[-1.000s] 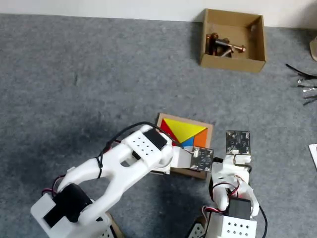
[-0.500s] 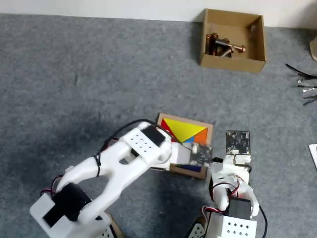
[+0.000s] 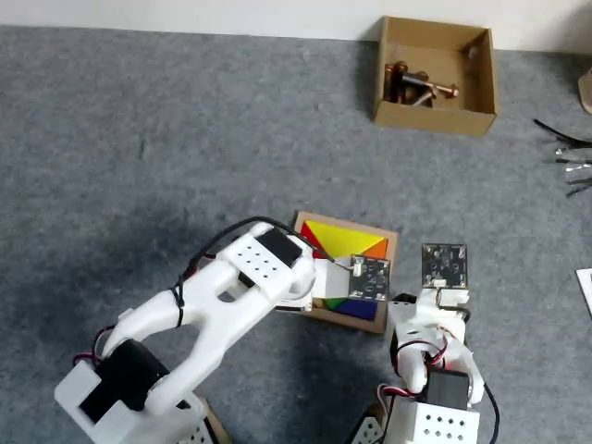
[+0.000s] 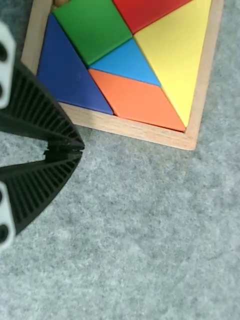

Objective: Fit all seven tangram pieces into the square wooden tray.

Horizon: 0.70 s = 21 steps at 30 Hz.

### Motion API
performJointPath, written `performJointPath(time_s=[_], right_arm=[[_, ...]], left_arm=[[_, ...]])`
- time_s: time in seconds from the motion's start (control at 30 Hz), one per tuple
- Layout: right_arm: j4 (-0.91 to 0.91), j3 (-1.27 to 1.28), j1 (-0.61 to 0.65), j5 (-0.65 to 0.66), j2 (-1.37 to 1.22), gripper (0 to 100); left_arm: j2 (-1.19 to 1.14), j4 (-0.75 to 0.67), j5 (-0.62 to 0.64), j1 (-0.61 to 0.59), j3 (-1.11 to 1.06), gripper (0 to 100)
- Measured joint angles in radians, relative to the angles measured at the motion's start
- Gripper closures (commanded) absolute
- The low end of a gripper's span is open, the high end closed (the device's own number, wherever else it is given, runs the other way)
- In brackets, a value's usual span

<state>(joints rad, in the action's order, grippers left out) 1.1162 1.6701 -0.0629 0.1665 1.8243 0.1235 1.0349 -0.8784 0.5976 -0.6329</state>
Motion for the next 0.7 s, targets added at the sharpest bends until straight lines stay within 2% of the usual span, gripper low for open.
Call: performJointPath(time_s=[0.3,0.7], right_arm=[[0.000,0.000,0.000,0.000,0.000,98.8],[0.000,0.000,0.000,0.000,0.000,98.8]], left_arm=[[0.000,0.000,0.011,0.000,0.000,92],[0.000,0.000,0.287,-0.002,0.000,92]])
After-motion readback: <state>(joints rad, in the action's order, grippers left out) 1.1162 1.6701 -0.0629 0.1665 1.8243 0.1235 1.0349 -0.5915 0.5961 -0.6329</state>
